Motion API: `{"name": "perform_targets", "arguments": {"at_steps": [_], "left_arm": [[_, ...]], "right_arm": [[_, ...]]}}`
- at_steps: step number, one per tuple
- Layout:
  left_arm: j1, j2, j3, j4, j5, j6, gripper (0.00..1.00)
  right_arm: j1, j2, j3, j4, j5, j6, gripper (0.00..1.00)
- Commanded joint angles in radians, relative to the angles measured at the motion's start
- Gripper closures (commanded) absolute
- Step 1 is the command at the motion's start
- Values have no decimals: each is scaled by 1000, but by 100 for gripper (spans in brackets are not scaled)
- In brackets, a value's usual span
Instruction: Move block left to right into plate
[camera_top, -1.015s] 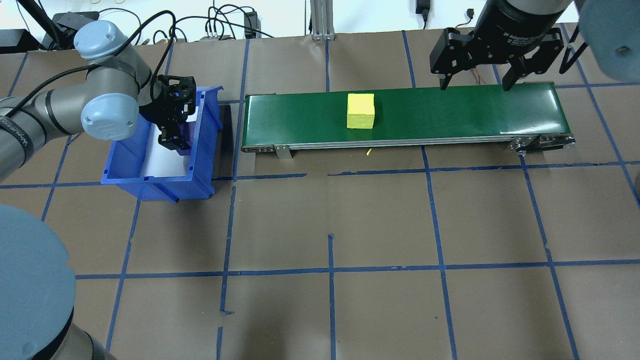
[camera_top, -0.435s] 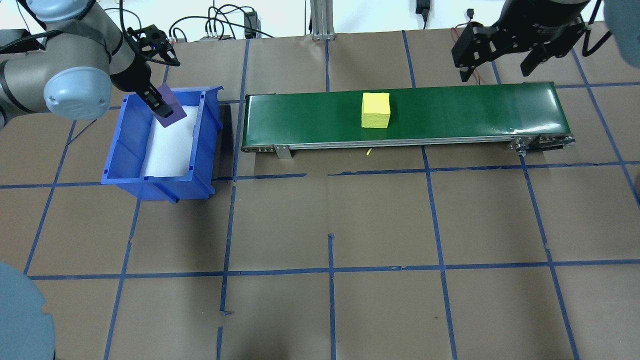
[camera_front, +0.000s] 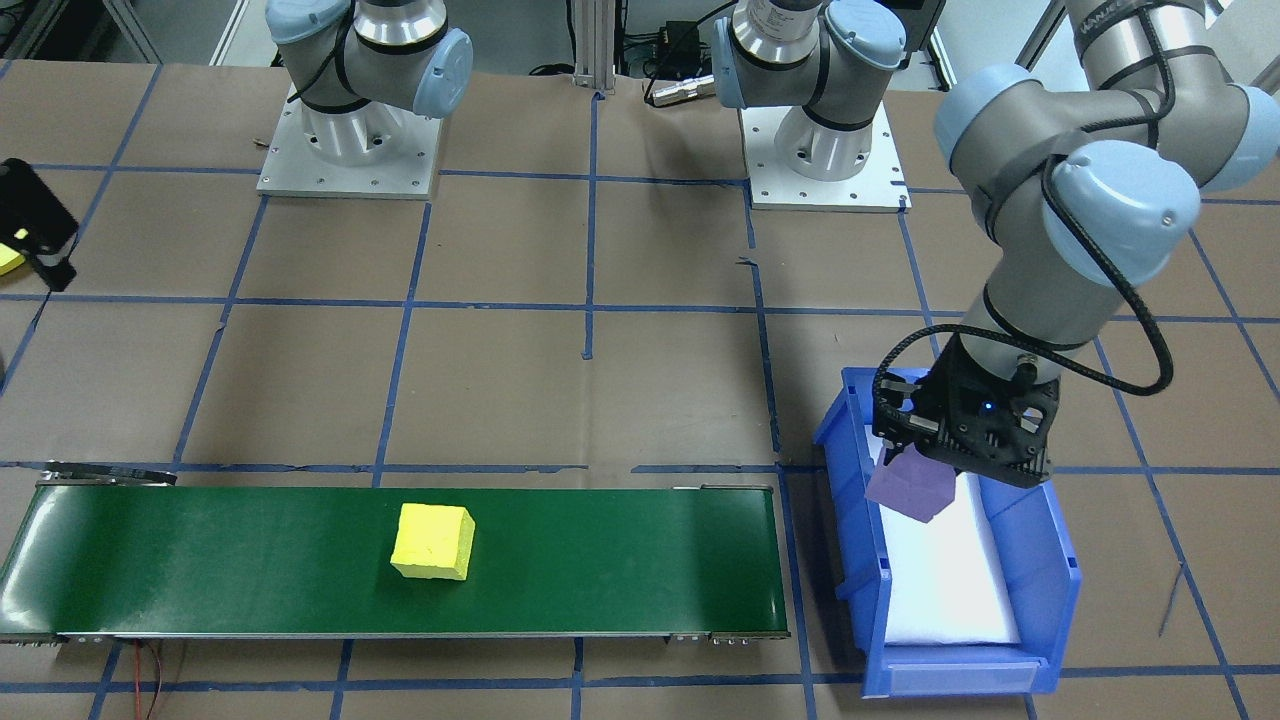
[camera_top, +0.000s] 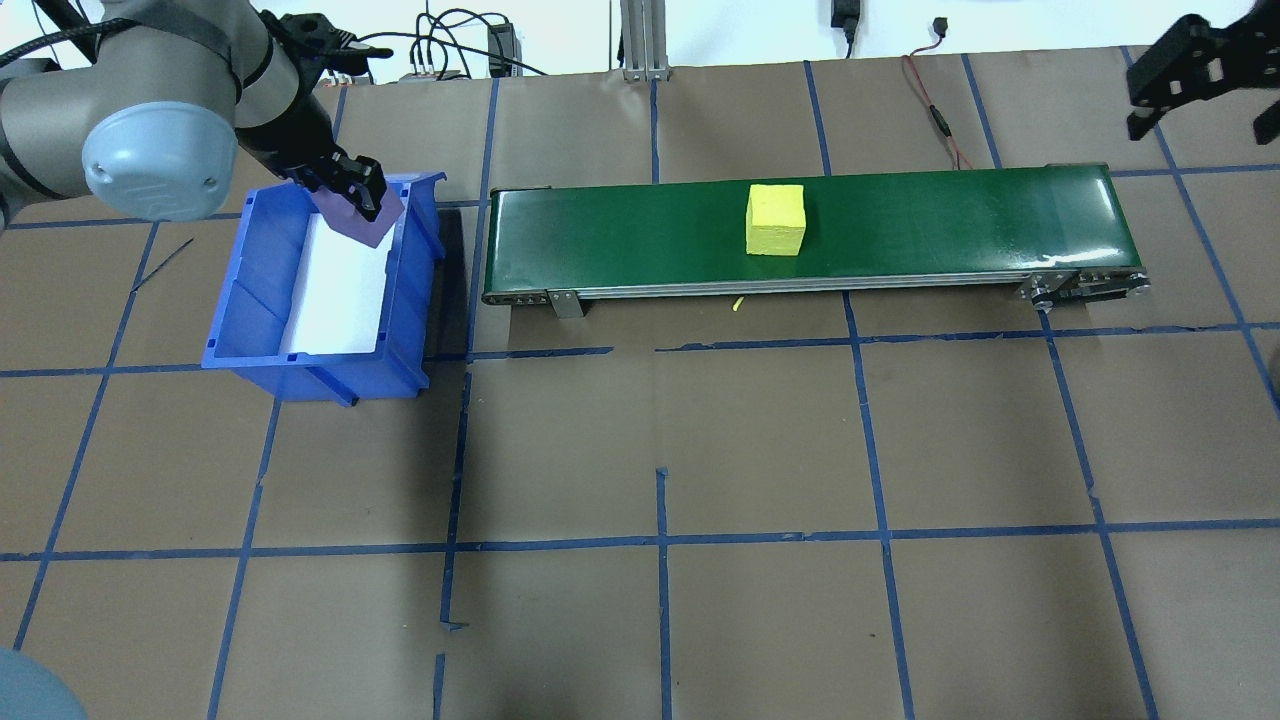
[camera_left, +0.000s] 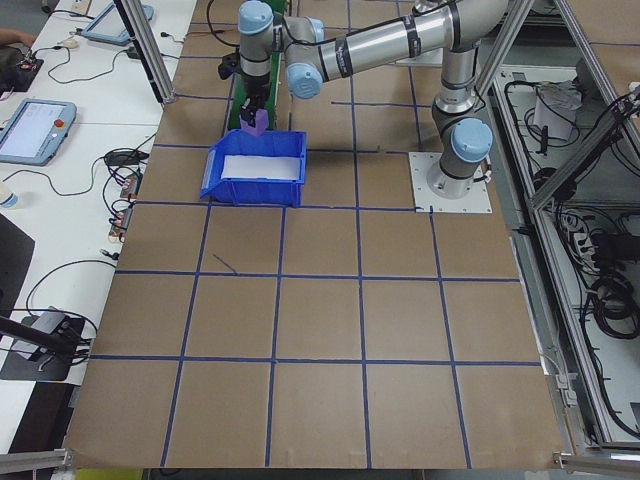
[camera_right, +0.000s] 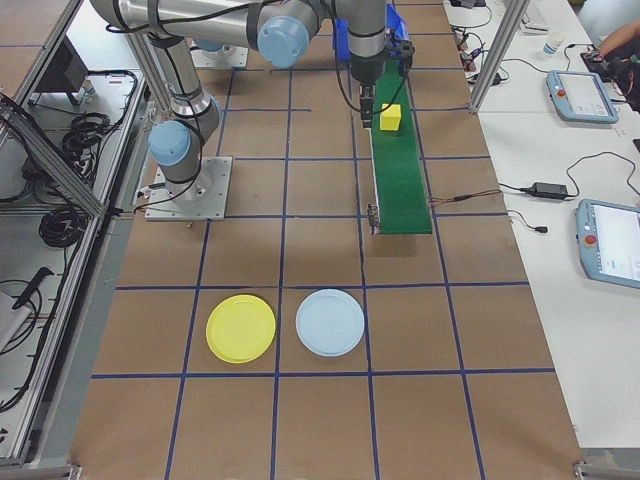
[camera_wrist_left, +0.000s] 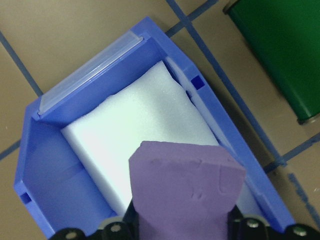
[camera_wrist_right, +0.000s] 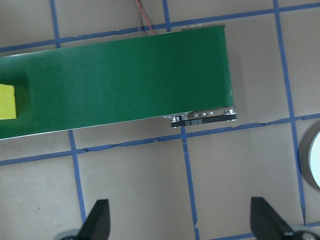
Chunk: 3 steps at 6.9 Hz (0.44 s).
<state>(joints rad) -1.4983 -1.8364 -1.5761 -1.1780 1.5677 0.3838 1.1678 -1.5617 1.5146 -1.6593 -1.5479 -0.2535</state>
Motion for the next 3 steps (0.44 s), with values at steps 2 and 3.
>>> {"name": "perform_targets", "arguments": {"at_steps": [2, 3], "left_arm": [[-169, -79, 21, 26, -17, -428, 76], [-195, -117, 21, 69, -17, -480, 76]], "right_arm": [[-79, 9, 3, -10, -4, -24, 0], [-79, 8, 4, -14, -12, -18, 0]]}}
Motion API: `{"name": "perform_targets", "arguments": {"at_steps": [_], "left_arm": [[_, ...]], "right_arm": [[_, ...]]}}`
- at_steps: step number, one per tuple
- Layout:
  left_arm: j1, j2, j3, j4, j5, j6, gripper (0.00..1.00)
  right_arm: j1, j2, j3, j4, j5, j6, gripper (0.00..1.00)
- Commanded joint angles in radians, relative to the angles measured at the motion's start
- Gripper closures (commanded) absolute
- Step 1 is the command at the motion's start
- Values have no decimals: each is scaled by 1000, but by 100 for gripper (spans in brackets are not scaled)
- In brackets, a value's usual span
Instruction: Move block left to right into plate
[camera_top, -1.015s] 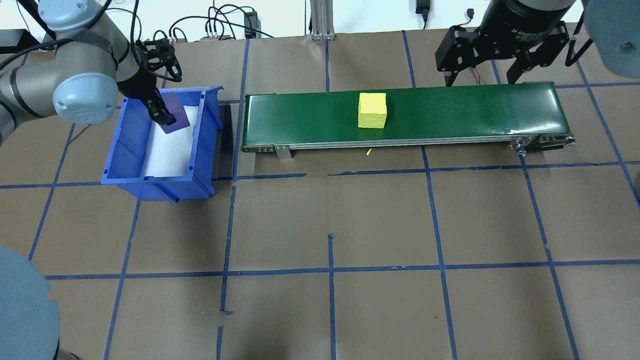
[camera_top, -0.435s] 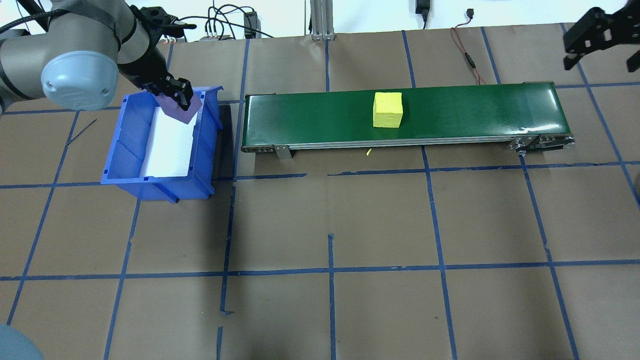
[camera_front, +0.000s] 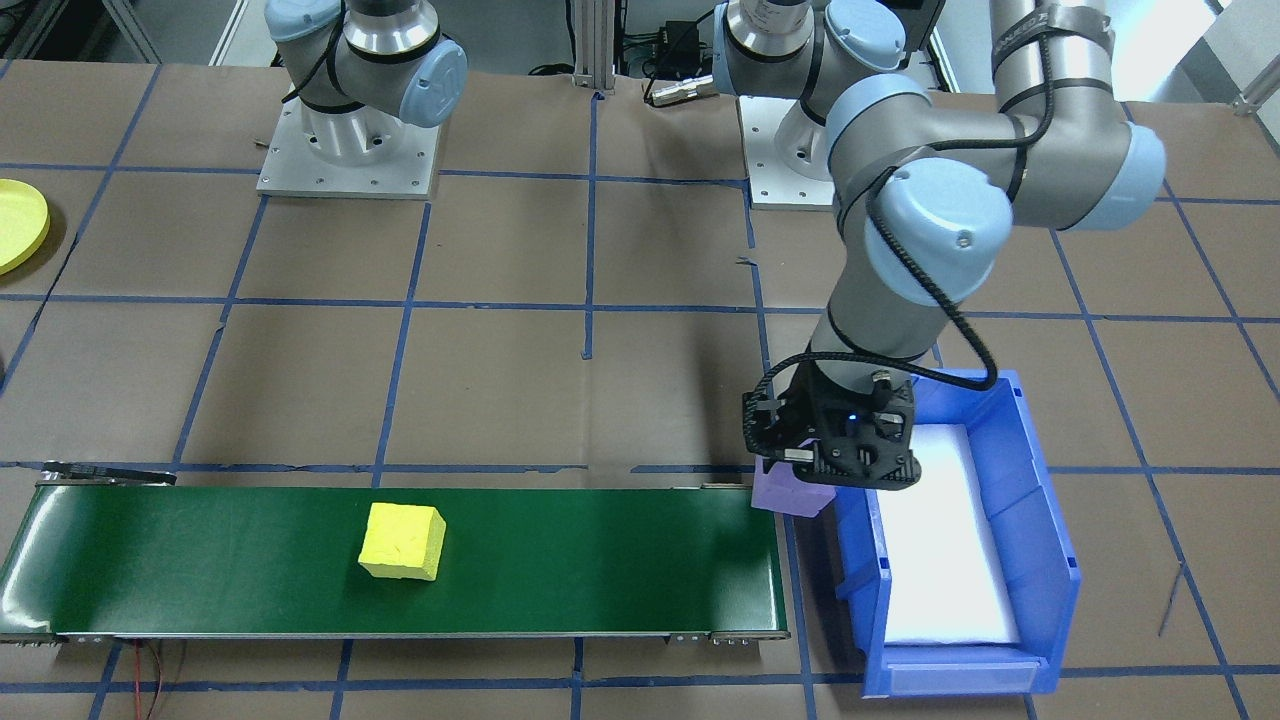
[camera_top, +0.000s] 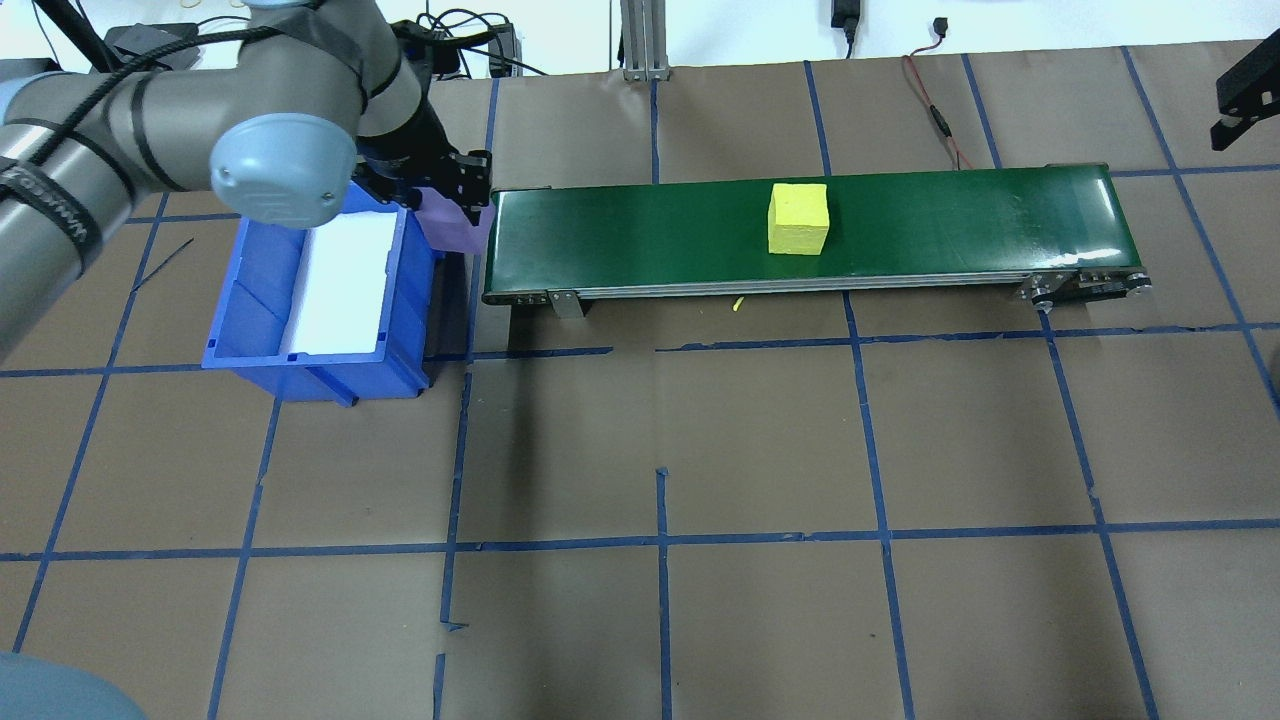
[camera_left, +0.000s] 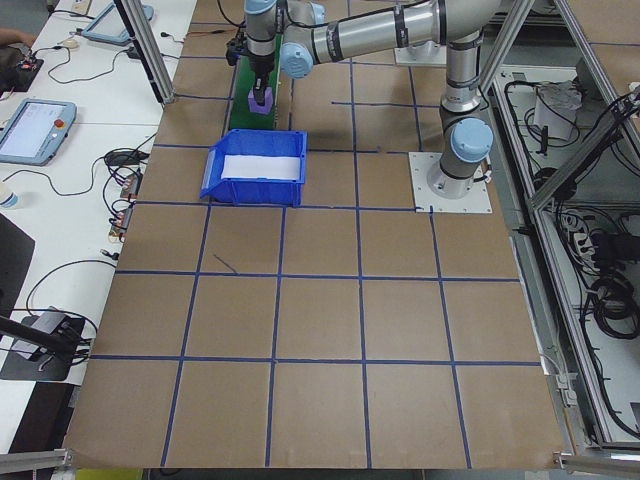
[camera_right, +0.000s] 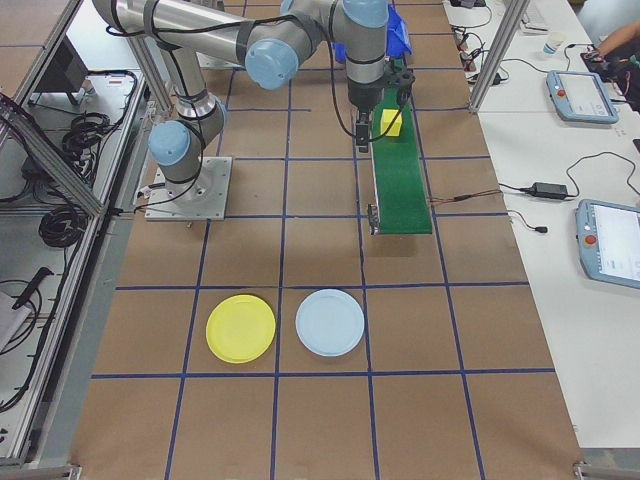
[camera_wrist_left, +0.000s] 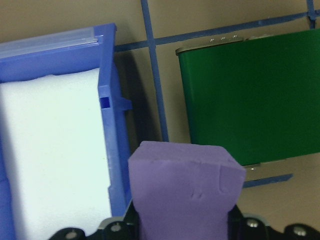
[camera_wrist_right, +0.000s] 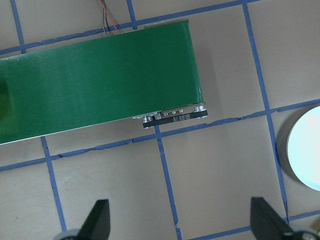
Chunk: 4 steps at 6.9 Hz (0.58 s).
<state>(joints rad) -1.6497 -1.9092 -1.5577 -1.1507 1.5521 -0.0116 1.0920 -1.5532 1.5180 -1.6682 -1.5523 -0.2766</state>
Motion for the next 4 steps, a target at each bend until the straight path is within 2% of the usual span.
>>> {"name": "perform_targets", "arguments": {"at_steps": [1, 2, 3, 4], "left_arm": [[-44, -69, 2, 63, -6, -87, 76], [-45, -80, 2, 89, -67, -96, 75], [-45, -102, 1, 118, -72, -93, 75], [-45, -126, 1, 143, -70, -91, 73]], "right_arm": [[5, -1, 11, -13, -6, 11, 0], [9, 22, 46, -78, 13, 16, 0], [9, 82, 98, -105, 20, 20, 0], [9, 117, 96, -154, 17, 25, 0]]}}
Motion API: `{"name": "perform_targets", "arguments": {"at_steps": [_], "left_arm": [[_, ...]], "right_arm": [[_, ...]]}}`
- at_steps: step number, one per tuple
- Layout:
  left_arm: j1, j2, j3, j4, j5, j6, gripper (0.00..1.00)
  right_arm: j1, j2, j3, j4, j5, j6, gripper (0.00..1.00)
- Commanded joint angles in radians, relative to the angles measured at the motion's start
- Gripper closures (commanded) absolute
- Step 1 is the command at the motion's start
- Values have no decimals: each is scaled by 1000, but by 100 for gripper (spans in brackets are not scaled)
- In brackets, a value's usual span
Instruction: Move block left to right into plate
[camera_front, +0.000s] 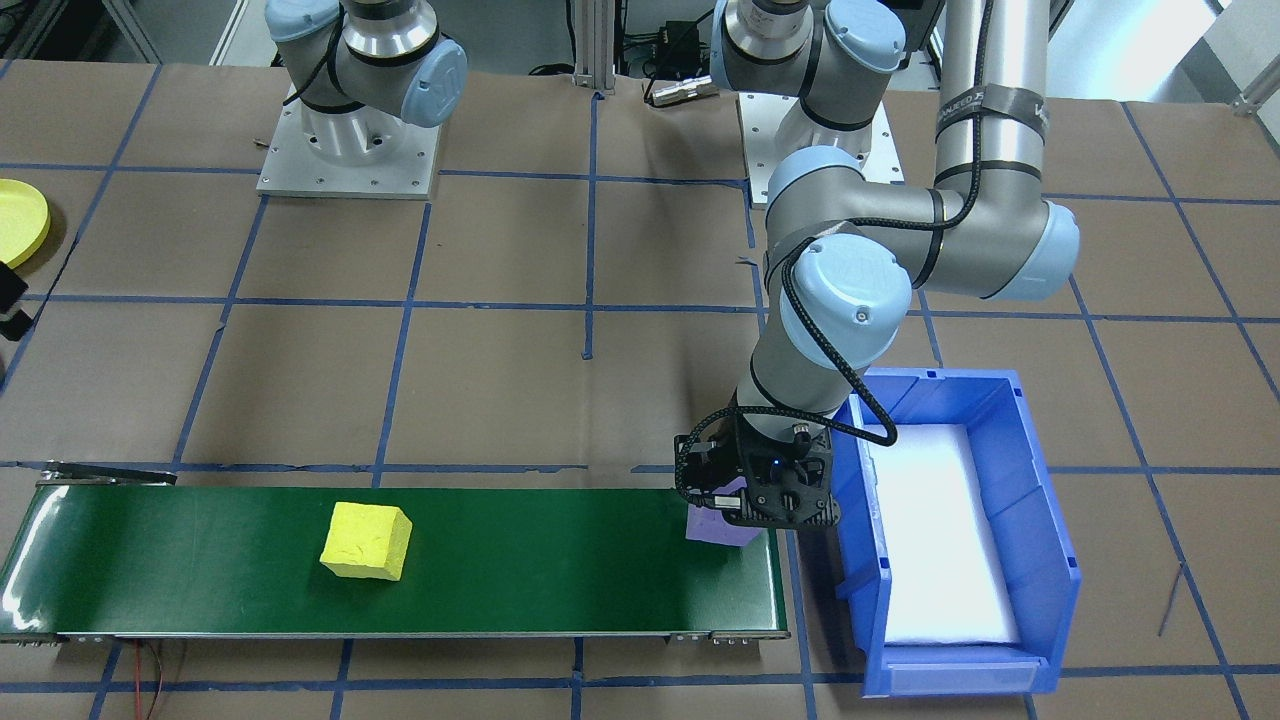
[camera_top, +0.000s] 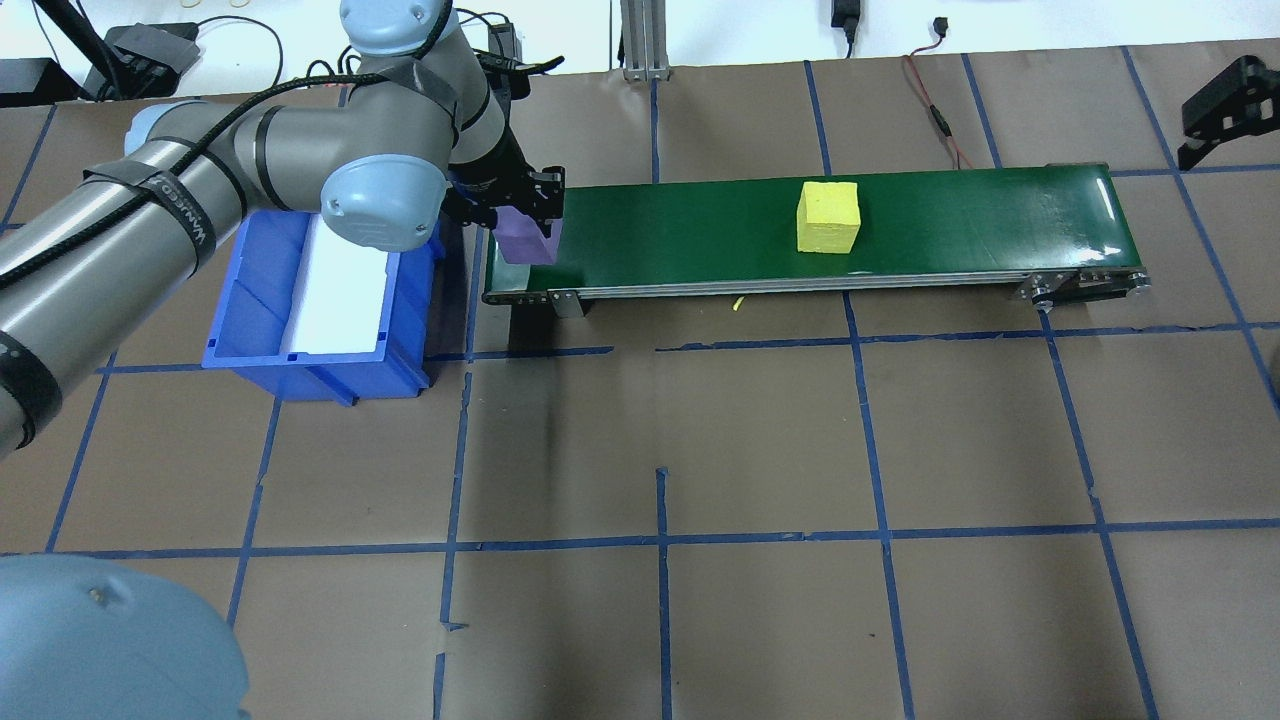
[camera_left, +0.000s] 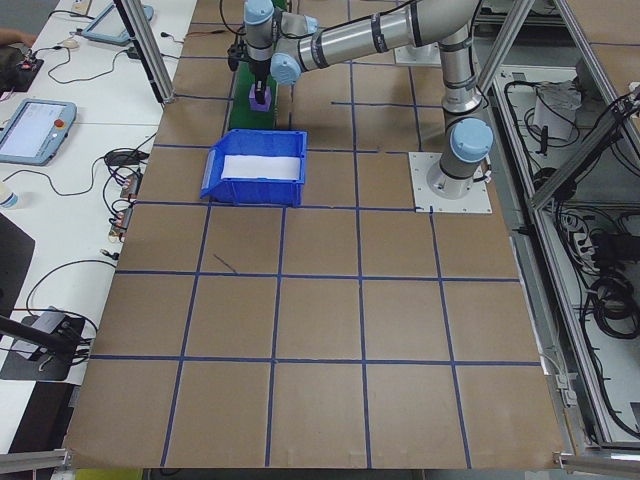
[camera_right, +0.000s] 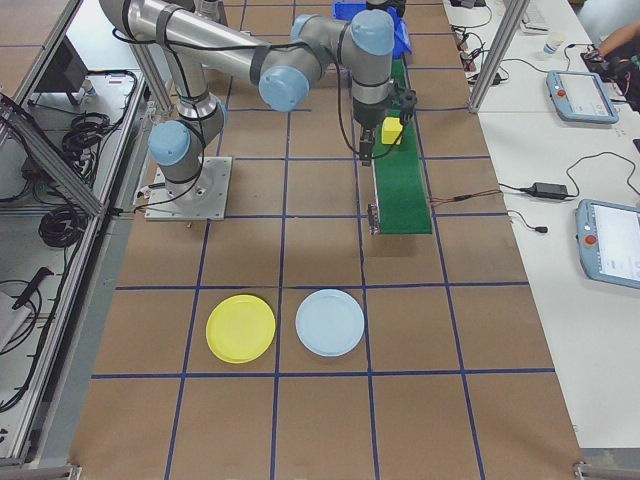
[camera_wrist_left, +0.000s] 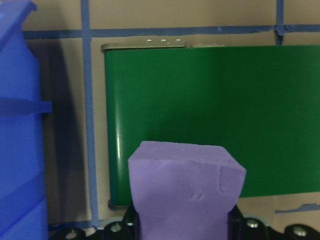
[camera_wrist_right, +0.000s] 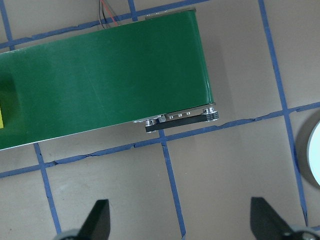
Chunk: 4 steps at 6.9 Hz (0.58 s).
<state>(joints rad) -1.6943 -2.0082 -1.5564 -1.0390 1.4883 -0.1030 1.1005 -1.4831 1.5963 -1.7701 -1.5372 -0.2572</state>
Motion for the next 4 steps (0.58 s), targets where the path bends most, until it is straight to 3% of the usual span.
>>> {"name": "perform_targets", "arguments": {"at_steps": [1, 2, 3, 4], "left_arm": [[-1, -49, 1, 74, -6, 2, 46], [-1, -40, 2, 77, -8, 2, 7], [1, -40, 4, 77, -3, 6, 0], [1, -26, 5, 77, 0, 6, 0]], "right_arm": [[2, 100, -11, -124, -3, -37, 0], [2, 188, -78, -121, 6, -71, 0], [4, 255, -158, -121, 106, -65, 0], [10, 300, -182, -118, 132, -76, 0]]}}
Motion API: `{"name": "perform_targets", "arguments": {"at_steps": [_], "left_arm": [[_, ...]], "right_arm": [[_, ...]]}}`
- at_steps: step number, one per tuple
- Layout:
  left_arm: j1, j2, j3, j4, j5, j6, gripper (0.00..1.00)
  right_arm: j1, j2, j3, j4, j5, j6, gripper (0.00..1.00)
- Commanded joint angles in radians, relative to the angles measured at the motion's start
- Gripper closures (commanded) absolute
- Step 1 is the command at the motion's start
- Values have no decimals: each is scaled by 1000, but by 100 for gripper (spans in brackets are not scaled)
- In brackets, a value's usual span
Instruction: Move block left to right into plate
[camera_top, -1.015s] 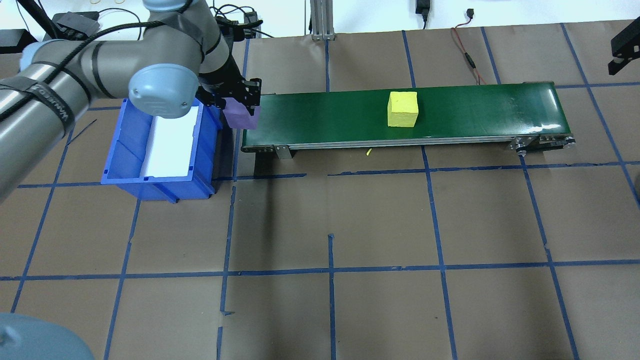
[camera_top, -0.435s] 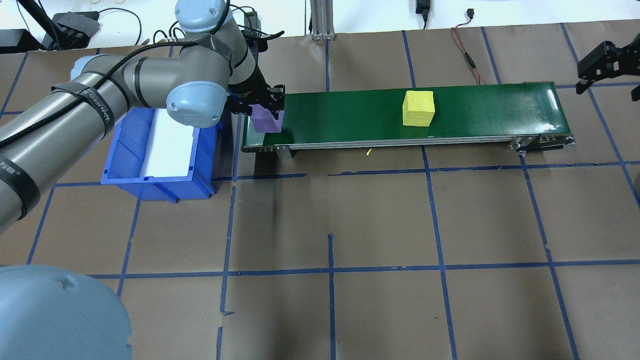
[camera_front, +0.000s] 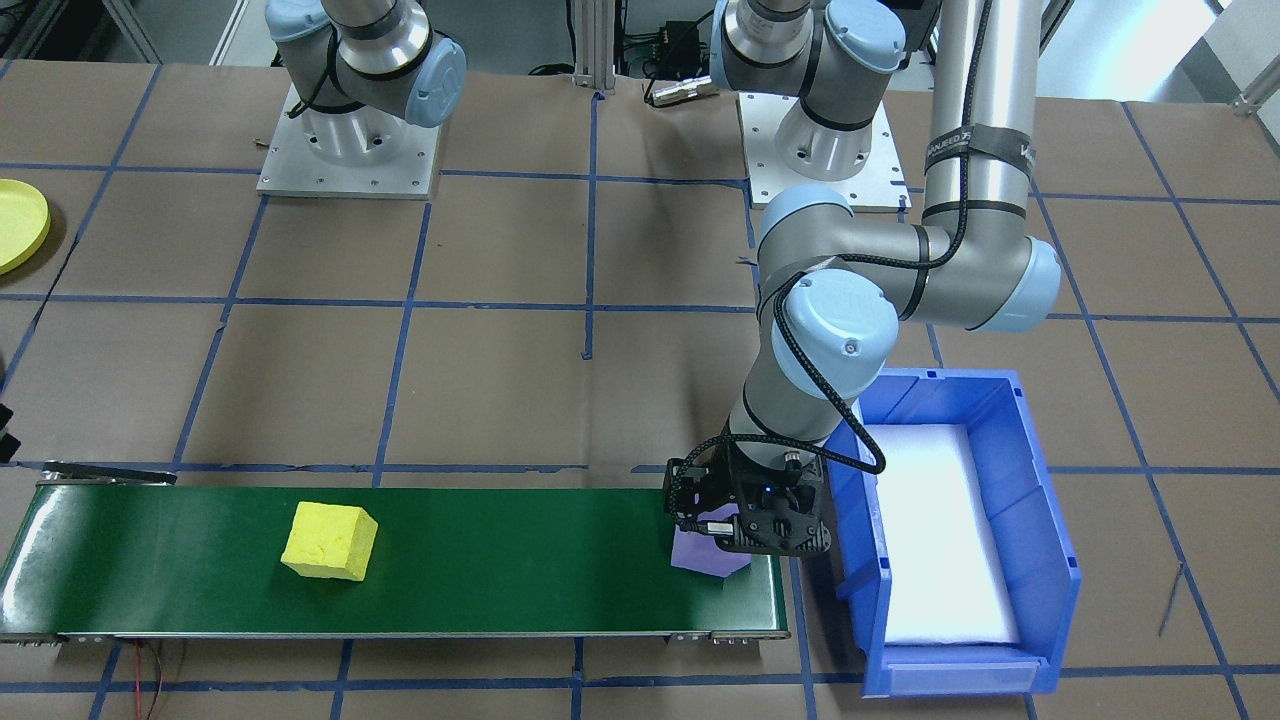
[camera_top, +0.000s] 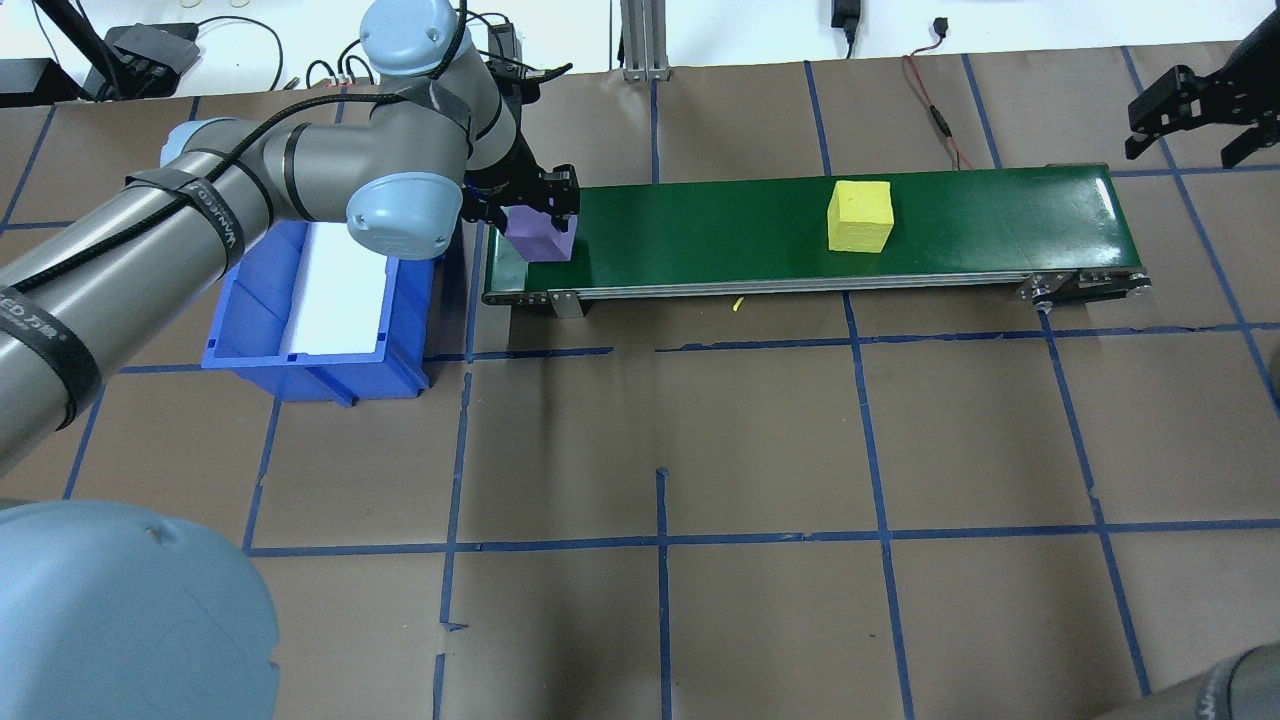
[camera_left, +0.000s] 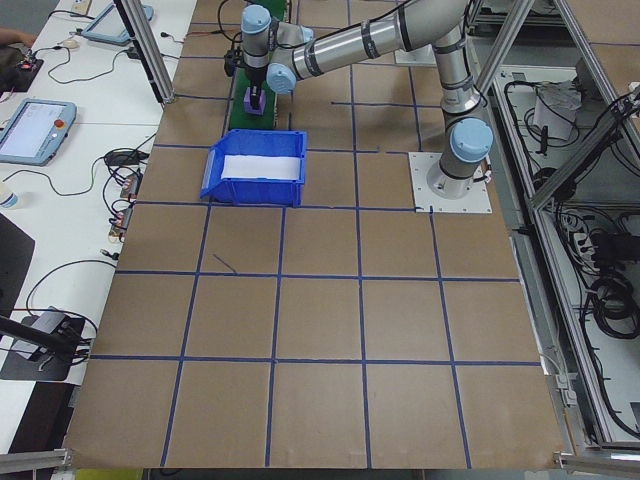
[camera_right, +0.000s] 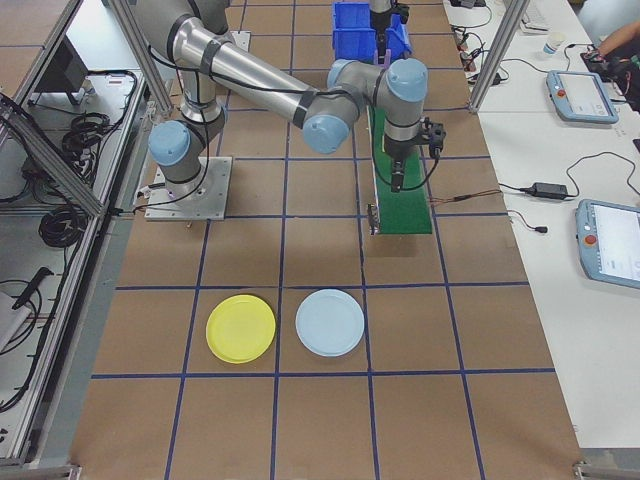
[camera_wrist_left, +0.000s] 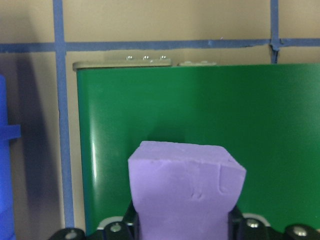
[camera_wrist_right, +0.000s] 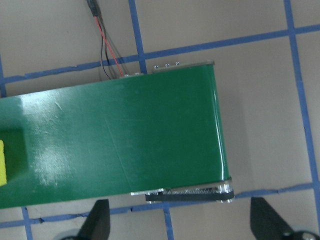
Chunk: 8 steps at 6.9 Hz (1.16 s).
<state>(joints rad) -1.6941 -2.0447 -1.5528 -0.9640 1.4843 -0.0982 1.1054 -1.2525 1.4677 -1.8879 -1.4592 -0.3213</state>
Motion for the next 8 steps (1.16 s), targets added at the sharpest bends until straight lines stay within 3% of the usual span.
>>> {"name": "perform_targets", "arguments": {"at_steps": [1, 2, 3, 4, 6, 7, 8], "left_arm": [[1, 38, 3, 2, 20, 2, 0], [5, 87, 10, -16, 69, 12, 0], [8, 156, 2, -138, 158, 15, 0], [42, 217, -10, -213, 209, 35, 0], [141, 379, -21, -470, 183, 114, 0], [186, 450, -26, -604, 154, 150, 0], [197, 512, -27, -657, 154, 158, 0]], "right_arm": [[52, 77, -52, -4, 54, -42, 0], [94, 82, -43, -5, 71, -44, 0], [94, 81, -14, -7, 132, -41, 0], [99, 77, 3, -19, 167, -32, 0], [122, 85, 17, -22, 174, -13, 0], [120, 100, 37, -27, 210, -6, 0], [120, 99, 42, -27, 215, 10, 0]]}}
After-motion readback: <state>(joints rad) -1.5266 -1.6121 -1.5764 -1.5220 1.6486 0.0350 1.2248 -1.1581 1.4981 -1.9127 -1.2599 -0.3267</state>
